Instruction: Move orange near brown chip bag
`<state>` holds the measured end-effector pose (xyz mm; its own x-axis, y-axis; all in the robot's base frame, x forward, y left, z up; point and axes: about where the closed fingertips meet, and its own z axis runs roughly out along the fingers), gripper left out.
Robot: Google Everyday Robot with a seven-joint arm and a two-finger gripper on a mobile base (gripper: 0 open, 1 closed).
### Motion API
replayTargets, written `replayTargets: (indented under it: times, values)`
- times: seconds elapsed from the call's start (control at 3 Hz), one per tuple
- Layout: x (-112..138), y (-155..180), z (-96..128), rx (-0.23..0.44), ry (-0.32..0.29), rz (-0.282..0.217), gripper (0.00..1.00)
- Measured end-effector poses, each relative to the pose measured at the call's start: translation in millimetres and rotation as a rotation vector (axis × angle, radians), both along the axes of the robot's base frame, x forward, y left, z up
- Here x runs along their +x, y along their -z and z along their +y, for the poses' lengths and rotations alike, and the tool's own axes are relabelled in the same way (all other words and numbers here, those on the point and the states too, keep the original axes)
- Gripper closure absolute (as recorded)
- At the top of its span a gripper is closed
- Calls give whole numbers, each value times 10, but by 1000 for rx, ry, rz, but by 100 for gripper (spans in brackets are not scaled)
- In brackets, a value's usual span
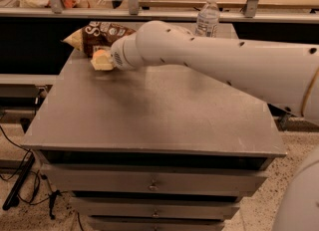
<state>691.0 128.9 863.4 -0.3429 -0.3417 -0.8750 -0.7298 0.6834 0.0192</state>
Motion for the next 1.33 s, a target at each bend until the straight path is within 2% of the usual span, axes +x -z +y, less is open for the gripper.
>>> replayTargets:
  times: [0.33, 0.67, 1.0, 1.33]
  values:
    - [79, 50, -109, -9, 52, 0, 36]
    - [120, 84, -170, -11, 75, 1, 13]
    - [134, 101, -200, -2, 81, 5, 0]
    - [121, 87, -224, 13, 70, 8, 0]
